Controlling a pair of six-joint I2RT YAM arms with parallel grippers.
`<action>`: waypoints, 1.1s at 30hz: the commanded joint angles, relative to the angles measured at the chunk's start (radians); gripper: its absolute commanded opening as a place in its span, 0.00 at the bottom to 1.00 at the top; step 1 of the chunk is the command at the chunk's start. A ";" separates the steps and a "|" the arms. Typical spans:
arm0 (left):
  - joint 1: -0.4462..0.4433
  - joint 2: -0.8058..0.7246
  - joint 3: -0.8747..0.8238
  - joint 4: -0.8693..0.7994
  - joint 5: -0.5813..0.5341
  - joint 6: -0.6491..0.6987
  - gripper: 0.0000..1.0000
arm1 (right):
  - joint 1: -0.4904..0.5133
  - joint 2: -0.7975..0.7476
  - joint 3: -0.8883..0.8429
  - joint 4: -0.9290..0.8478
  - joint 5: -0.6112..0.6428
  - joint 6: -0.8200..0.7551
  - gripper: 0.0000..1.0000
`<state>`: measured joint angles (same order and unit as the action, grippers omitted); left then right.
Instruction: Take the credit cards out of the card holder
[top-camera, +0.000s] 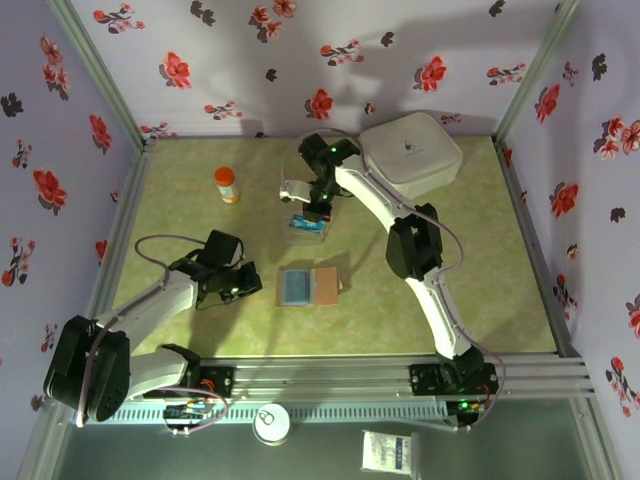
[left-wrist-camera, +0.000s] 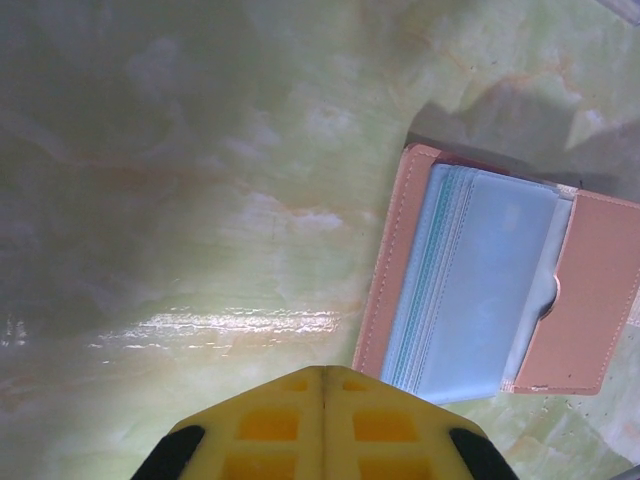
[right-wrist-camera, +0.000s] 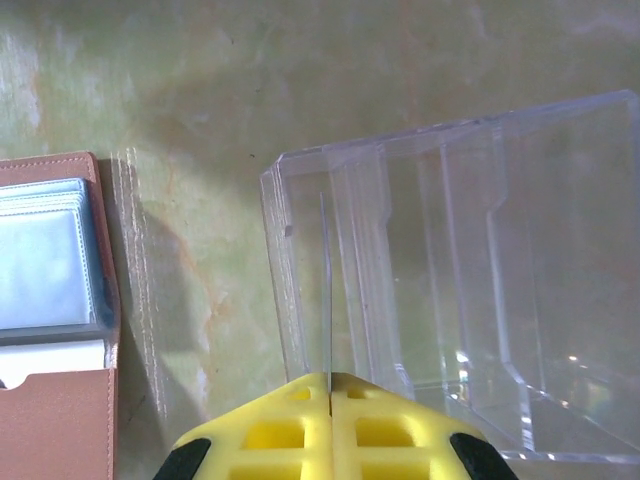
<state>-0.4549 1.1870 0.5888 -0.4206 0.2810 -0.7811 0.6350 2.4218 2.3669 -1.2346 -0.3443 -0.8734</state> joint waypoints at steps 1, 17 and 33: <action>0.009 0.004 -0.014 -0.014 0.015 0.021 0.00 | -0.003 0.027 0.034 -0.066 -0.019 -0.019 0.00; 0.011 0.017 -0.024 0.003 0.024 0.021 0.00 | 0.022 0.087 0.034 -0.088 -0.019 -0.002 0.00; 0.013 0.030 -0.014 0.011 0.028 0.017 0.00 | 0.037 0.102 0.076 -0.085 -0.012 -0.003 0.12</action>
<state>-0.4503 1.2087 0.5766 -0.4126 0.2924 -0.7811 0.6659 2.5149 2.3936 -1.2850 -0.3515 -0.8719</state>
